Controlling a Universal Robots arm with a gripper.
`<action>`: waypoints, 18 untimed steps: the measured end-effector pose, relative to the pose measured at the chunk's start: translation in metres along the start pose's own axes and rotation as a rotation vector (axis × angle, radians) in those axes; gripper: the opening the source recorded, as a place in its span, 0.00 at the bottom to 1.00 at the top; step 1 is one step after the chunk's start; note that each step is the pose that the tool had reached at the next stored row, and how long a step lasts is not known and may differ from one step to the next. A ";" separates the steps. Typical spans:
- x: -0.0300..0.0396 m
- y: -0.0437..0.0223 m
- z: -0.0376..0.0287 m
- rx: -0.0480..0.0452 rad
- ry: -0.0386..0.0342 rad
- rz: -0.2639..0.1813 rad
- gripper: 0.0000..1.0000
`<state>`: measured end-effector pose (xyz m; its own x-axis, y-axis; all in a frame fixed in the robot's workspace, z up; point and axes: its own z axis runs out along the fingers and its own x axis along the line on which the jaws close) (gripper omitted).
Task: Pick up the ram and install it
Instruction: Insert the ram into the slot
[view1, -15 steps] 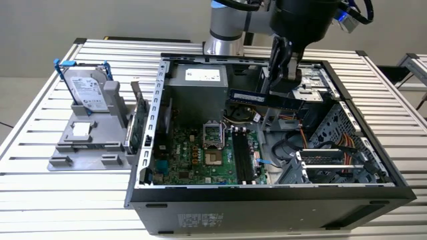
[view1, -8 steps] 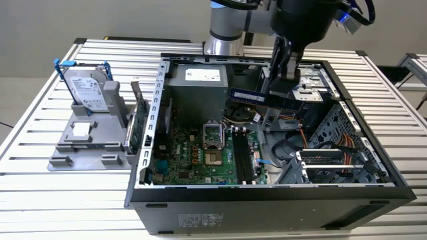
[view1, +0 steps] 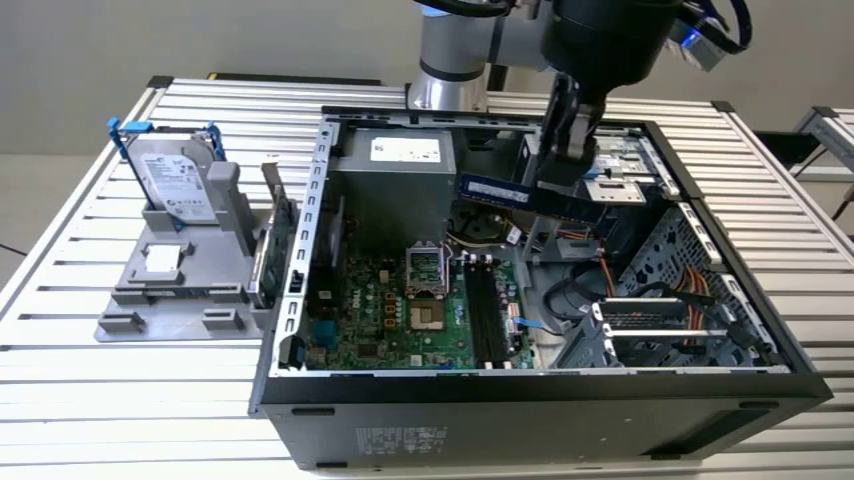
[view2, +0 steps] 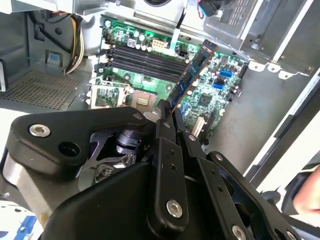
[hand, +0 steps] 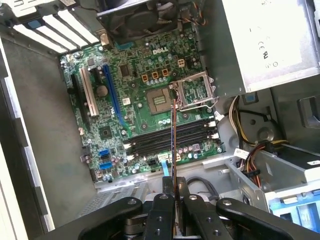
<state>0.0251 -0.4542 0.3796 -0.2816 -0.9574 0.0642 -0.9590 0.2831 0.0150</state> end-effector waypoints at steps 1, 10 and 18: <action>0.0000 0.0000 0.0000 -0.0004 0.0000 0.007 0.00; 0.0000 0.0000 0.0001 -0.0044 -0.0009 0.069 0.00; 0.0000 0.0000 0.0004 -0.0071 -0.0011 0.113 0.00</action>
<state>0.0251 -0.4542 0.3791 -0.3877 -0.9195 0.0649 -0.9210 0.3894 0.0148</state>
